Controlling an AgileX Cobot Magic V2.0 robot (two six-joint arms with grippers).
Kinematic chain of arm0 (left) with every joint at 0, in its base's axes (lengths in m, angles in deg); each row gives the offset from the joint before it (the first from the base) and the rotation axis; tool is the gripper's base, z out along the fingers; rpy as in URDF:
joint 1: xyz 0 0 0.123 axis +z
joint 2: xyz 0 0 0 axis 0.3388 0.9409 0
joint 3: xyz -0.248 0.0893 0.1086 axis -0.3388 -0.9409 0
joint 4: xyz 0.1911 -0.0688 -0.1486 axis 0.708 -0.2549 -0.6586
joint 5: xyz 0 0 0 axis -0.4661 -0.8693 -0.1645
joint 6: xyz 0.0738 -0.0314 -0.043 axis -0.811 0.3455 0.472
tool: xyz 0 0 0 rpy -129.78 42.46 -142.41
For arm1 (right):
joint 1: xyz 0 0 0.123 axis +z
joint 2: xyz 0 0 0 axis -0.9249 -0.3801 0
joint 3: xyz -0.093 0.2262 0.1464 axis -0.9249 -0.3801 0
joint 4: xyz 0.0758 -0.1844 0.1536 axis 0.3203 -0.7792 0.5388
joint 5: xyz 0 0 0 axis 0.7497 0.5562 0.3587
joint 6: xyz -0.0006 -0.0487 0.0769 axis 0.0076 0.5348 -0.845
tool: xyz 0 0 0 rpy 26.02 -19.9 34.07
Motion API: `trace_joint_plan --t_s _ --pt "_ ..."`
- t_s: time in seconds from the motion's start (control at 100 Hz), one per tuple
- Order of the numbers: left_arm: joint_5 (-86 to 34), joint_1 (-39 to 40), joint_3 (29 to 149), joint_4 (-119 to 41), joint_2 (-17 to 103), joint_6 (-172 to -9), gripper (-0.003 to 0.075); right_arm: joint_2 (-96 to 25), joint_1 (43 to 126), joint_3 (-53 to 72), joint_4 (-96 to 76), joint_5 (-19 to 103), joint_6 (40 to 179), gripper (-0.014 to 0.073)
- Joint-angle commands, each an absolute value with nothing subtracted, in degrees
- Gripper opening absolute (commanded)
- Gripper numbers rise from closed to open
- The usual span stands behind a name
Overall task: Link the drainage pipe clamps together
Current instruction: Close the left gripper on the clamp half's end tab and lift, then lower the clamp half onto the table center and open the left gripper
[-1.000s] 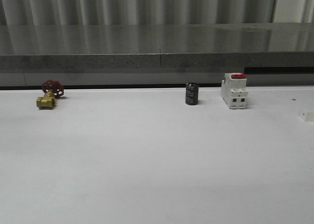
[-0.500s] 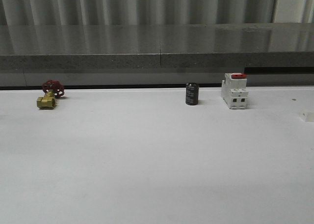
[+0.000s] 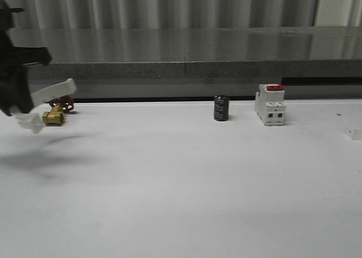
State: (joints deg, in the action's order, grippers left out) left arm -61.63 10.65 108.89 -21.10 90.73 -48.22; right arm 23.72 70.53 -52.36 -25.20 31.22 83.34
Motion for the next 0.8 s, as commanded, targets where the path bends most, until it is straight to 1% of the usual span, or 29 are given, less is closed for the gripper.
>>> trace_joint_plan --t_s 0.0,0.13,0.32,0.48,0.79 --pt "-58.18 5.88 110.21 -19.69 87.96 -42.95 -0.002 24.82 70.07 -51.24 -25.2 26.53 83.45 -0.0066" --pt "-54.89 -0.25 110.21 -18.82 89.49 -36.42 -0.002 24.82 70.07 -51.24 -25.2 26.53 83.45 -0.0066" --pt "-53.4 -5.17 112.04 -18.68 93.6 -33.98 -0.002 24.82 70.07 -51.24 -25.2 26.53 83.45 -0.0066" --pt "-53.4 -6.98 114.72 -18.52 96.81 -33.03 -0.002 24.82 70.07 -51.24 -25.2 26.53 83.45 -0.0066" --pt "-54.18 -7.05 115.95 -18.21 99.9 -31.84 -0.002 24.82 70.07 -51.24 -25.2 26.53 83.45 -0.0066"
